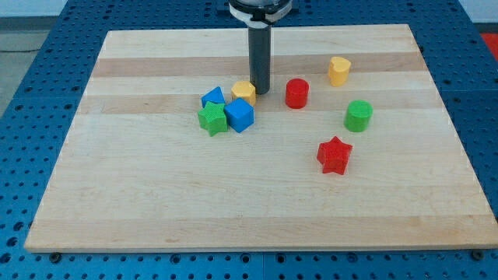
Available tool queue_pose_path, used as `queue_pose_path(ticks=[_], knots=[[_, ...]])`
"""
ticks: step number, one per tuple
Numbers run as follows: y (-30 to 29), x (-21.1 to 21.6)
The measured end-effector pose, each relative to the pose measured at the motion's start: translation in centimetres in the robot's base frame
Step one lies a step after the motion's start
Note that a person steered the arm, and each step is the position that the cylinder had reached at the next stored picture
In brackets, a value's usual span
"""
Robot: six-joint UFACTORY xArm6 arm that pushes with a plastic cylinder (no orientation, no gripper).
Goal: Push the red circle towards the blue cube
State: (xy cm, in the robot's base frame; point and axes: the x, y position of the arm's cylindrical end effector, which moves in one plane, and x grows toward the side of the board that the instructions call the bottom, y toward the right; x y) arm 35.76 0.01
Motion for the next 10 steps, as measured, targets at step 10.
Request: queue_pose_path(ticks=[10], knots=[[10.5, 1.7]])
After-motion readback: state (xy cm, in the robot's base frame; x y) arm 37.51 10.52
